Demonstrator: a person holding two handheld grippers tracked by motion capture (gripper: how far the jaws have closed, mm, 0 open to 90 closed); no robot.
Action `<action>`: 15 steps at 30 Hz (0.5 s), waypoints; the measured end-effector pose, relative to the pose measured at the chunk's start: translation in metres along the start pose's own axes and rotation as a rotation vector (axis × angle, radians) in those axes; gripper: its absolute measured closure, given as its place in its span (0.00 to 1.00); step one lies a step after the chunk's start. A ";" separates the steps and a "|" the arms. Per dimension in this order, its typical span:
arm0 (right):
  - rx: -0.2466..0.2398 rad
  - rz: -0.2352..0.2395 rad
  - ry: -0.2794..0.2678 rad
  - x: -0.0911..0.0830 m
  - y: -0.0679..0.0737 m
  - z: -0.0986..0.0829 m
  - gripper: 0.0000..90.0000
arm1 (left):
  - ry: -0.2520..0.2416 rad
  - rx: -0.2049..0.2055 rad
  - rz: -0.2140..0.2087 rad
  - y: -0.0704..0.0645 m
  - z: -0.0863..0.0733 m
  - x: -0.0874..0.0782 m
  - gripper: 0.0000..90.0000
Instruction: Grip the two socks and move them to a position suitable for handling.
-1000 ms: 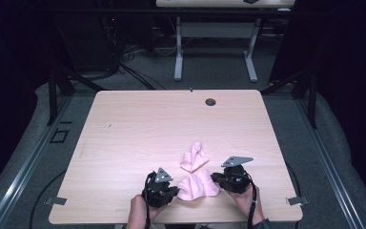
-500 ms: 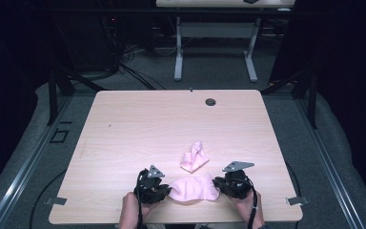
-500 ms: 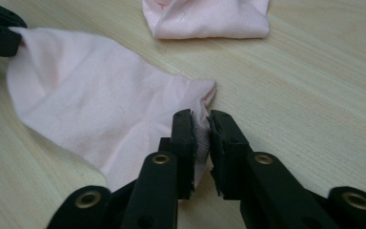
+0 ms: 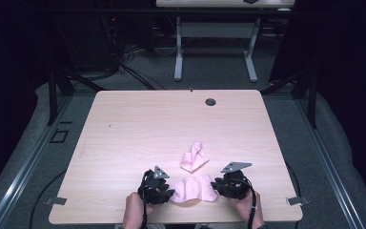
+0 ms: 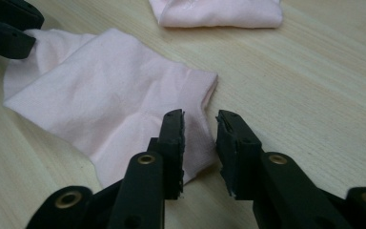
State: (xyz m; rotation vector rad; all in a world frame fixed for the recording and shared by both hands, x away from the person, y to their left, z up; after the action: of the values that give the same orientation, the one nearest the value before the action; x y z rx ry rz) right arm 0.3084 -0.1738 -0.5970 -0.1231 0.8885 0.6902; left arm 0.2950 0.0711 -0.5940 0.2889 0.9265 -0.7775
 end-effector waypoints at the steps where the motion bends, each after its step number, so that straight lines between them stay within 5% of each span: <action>1: 0.000 0.003 -0.003 0.000 0.001 0.000 0.84 | 0.006 0.008 0.006 -0.001 0.000 0.001 0.81; 6: -0.002 0.010 -0.006 0.000 0.001 -0.003 0.93 | 0.010 0.027 0.010 -0.002 -0.002 0.003 0.96; 15: -0.008 0.012 -0.014 -0.004 0.001 -0.003 0.96 | 0.020 0.045 0.014 0.001 -0.007 -0.002 0.97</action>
State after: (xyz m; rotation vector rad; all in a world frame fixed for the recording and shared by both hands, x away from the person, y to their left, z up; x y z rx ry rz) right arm 0.3042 -0.1767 -0.5954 -0.1204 0.8735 0.7051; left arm 0.2912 0.0762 -0.5968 0.3426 0.9262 -0.7842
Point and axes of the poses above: each handheld gripper's, and its own axes: x roughly forward along the jaws, z roughly out of its top, y roughly to its left, the point moved 4 cm from there along x, roughly forward along the jaws, and after that the axes turned 3 degrees about x, right-handed, at the moved point
